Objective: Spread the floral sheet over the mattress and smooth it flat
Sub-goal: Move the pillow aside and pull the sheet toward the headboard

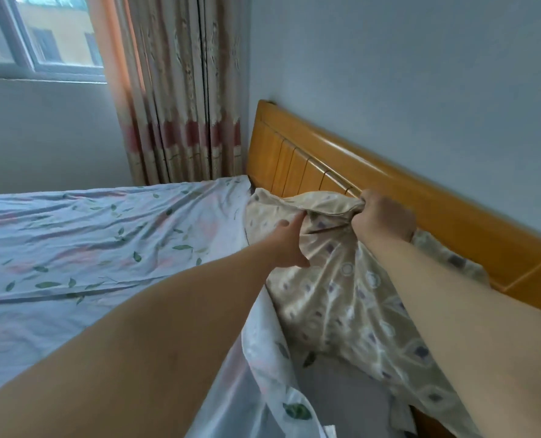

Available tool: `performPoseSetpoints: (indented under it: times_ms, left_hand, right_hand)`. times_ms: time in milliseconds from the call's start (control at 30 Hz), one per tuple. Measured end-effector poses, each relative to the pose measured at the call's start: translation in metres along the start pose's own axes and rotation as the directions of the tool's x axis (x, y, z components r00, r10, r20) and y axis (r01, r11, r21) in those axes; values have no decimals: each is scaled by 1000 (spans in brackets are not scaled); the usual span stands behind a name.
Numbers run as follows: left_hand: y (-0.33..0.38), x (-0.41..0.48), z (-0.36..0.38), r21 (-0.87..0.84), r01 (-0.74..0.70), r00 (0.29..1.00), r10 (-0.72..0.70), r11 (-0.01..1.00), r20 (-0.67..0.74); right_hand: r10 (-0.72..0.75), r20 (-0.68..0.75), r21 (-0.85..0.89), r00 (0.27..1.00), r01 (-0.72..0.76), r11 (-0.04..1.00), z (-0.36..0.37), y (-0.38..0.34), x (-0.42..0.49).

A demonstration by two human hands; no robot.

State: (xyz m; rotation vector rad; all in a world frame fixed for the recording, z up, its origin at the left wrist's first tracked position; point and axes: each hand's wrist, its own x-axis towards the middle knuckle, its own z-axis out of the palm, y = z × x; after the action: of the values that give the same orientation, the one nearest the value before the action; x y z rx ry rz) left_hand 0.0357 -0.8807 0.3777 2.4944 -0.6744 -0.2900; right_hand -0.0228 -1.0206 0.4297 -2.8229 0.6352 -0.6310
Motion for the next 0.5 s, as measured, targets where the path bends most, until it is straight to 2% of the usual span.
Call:
performPoseSetpoints:
  times_ms: [200,300,367,433,500]
  left_hand:
    - [-10,-15,-45,-27,16,957,-23,1000,-288]
    - [-23,-21,-66,27,76,951,-64,997,-303]
    - [-35,-29,-78,-3,138,944,-132,990,-302]
    - [-44,-38,-89,-146,185,928,-222,972,-301]
    - [-57,-54,-100,-432,204,918,-325,878,-228]
  right_hand:
    - [-164,-235,5,958,170,985,-44,-38,12]
    - [-216,-296,39,930,238,971,-54,-61,14]
    - [-231,-324,84,917,272,959,-54,-83,11]
    - [-235,-347,144,908,299,943,-50,-104,8]
    - [-240,-344,206,908,322,924,-41,-130,2]
